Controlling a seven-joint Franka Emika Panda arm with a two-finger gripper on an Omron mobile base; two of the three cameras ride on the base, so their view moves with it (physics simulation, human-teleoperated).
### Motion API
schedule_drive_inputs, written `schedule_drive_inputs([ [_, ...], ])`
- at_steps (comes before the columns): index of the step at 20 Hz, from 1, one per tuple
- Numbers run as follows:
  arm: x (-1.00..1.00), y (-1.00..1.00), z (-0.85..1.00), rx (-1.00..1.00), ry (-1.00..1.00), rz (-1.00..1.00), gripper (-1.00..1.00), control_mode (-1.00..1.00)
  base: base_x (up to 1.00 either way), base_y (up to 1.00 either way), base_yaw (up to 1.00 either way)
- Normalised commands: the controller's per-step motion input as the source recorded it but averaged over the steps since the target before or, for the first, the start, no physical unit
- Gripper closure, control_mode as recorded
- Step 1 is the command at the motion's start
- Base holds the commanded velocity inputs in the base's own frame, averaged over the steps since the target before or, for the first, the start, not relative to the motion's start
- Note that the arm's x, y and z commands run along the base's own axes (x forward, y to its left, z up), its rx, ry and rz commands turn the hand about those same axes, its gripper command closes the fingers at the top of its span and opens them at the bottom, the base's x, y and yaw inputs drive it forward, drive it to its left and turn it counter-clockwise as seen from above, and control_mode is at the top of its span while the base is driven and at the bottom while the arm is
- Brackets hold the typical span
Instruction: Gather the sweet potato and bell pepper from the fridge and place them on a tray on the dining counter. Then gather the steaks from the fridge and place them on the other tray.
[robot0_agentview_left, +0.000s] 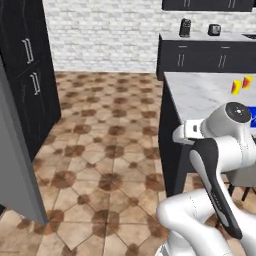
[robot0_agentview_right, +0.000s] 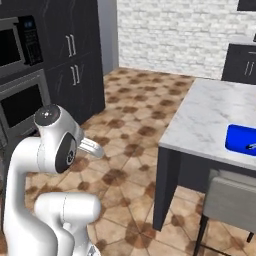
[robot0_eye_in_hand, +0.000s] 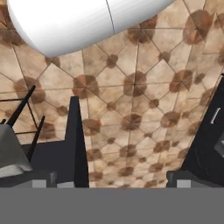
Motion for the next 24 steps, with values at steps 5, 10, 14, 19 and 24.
schedule_drive_inputs([
  [5,0.0,0.0,0.0,0.0,0.0,0.0,-1.0,1.0,-0.5,0.0,0.3],
  [10,0.0,0.0,0.0,0.0,0.0,0.0,-1.0,1.0,-0.45,0.03,0.29],
  [14,0.0,0.0,0.0,0.0,0.0,0.0,-1.0,1.0,-0.43,0.03,0.3],
  [19,0.0,0.0,0.0,0.0,0.0,0.0,-1.0,1.0,-0.33,0.09,0.29],
  [24,0.0,0.0,0.0,0.0,0.0,0.0,-1.0,1.0,-0.16,0.18,0.3],
])
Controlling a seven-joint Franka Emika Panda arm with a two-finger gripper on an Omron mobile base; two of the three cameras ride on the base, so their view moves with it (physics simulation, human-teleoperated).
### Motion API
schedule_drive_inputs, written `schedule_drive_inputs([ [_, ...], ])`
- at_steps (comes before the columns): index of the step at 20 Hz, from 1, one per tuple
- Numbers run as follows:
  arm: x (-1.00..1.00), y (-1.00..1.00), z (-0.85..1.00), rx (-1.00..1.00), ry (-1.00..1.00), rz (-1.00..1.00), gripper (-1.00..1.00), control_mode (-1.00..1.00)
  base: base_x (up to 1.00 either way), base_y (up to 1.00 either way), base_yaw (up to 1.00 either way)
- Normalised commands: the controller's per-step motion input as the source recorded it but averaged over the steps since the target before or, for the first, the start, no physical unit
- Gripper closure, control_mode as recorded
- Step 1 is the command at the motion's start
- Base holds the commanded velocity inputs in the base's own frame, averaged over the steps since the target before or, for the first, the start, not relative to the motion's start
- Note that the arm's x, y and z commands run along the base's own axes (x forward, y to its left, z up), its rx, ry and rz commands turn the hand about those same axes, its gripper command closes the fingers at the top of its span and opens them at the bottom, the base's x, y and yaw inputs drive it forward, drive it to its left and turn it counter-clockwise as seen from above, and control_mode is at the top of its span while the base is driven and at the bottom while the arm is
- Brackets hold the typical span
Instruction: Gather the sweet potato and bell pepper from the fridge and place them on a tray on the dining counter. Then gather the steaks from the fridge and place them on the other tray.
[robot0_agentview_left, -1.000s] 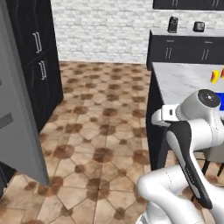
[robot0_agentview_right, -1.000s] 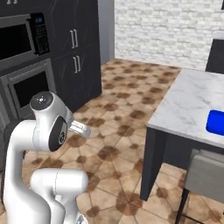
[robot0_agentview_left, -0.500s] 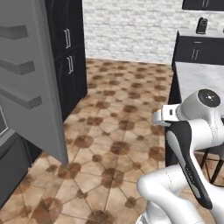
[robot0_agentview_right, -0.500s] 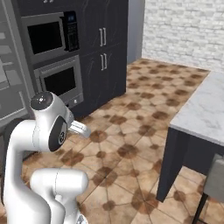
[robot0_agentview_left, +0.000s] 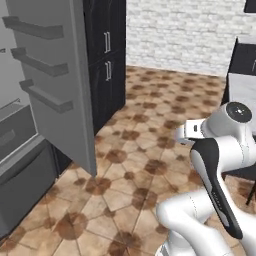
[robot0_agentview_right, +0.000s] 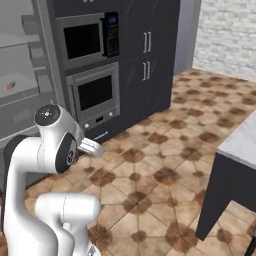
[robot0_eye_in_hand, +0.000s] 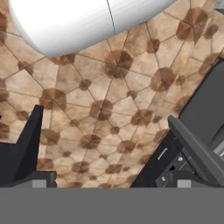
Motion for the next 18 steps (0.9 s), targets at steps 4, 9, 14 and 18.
schedule_drive_inputs([
  [4,0.0,0.0,0.0,0.0,0.0,0.0,-1.0,1.0,0.0,0.29,0.31],
  [9,0.0,0.0,0.0,0.0,0.0,0.0,-1.0,1.0,0.0,0.26,0.32],
  [14,0.0,0.0,0.0,0.0,0.0,0.0,-1.0,1.0,0.0,0.26,0.32],
  [18,0.0,0.0,0.0,0.0,0.0,0.0,-1.0,1.0,0.0,0.16,0.3],
])
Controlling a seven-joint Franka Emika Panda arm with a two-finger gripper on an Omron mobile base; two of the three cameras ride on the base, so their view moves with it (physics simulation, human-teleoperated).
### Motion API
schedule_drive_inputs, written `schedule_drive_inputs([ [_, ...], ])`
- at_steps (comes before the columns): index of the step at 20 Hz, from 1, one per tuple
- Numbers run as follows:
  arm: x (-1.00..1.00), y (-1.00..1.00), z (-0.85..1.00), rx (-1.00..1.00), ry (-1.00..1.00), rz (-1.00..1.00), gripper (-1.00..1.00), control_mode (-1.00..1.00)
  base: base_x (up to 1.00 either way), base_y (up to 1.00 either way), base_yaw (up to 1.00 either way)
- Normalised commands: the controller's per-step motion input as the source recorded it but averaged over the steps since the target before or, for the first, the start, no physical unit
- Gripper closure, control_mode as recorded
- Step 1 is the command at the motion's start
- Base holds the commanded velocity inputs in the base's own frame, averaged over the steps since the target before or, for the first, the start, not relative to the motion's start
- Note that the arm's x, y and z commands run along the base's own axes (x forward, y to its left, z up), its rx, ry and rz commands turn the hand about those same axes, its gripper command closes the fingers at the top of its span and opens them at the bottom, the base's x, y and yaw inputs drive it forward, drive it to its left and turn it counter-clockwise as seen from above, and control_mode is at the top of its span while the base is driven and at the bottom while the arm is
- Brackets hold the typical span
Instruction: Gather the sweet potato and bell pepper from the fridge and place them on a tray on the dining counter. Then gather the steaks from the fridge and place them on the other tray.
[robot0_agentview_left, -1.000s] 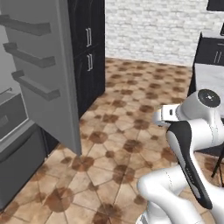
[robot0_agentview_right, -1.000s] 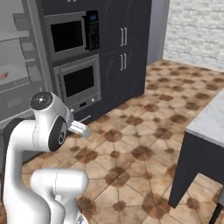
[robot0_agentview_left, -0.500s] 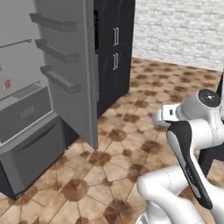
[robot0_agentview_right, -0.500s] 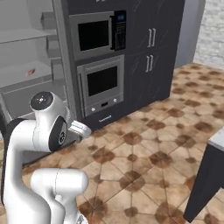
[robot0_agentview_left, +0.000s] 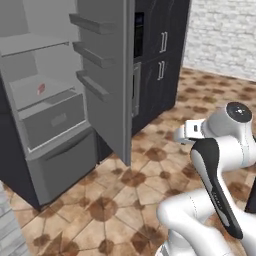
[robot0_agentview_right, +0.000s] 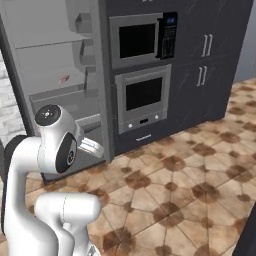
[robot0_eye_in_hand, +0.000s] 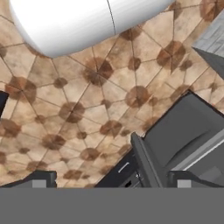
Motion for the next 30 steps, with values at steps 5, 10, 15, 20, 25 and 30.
schedule_drive_inputs([
  [5,0.0,0.0,0.0,0.0,0.0,0.0,-1.0,1.0,0.0,0.14,0.29],
  [10,0.0,0.0,0.0,0.0,0.0,0.0,-1.0,1.0,0.03,0.14,0.3],
  [15,0.0,0.0,0.0,0.0,0.0,0.0,-1.0,1.0,0.17,0.11,0.3],
  [20,0.0,0.0,0.0,0.0,0.0,0.0,-1.0,1.0,0.28,0.07,0.3],
  [25,0.0,0.0,0.0,0.0,0.0,0.0,-1.0,1.0,0.35,0.0,0.3],
  [30,0.0,0.0,0.0,0.0,0.0,0.0,-1.0,1.0,0.54,0.0,0.28],
])
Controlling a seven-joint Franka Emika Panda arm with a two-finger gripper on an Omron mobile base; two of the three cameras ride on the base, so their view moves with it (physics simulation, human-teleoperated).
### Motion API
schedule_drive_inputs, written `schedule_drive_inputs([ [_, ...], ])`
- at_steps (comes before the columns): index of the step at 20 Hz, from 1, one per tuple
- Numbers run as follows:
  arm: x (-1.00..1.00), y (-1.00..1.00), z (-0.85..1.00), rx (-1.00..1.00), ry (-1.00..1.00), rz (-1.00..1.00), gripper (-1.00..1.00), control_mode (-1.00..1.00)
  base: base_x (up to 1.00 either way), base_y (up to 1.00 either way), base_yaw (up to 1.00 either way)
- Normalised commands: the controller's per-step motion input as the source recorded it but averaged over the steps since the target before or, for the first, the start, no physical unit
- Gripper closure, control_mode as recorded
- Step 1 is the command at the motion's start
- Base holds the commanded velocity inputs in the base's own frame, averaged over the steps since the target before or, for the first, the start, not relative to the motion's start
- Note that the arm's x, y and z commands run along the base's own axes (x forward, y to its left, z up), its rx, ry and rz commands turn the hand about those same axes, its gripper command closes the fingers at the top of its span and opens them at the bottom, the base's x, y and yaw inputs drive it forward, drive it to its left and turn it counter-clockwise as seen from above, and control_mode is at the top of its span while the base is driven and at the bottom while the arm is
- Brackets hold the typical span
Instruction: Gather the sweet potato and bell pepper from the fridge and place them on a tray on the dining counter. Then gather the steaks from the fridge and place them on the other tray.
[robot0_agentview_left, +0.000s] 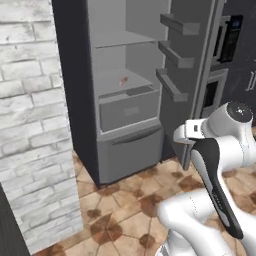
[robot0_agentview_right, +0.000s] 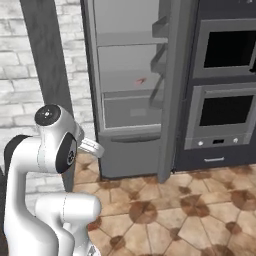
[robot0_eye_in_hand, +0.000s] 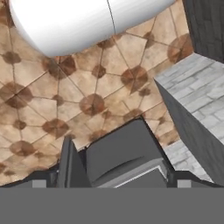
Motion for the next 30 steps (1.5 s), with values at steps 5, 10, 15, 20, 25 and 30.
schedule_drive_inputs([
  [5,0.0,0.0,0.0,0.0,0.0,0.0,-1.0,1.0,0.56,-0.02,0.24],
  [10,0.0,0.0,0.0,0.0,0.0,0.0,-1.0,1.0,0.51,-0.2,0.19],
  [15,0.0,0.0,0.0,0.0,0.0,0.0,-1.0,1.0,0.64,-0.33,0.17],
  [20,0.0,0.0,0.0,0.0,0.0,0.0,-1.0,1.0,0.57,-0.34,0.18],
  [25,0.0,0.0,0.0,0.0,0.0,0.0,-1.0,1.0,0.52,-0.22,0.17],
  [30,0.0,0.0,0.0,0.0,0.0,0.0,-1.0,1.0,0.52,-0.15,0.08],
])
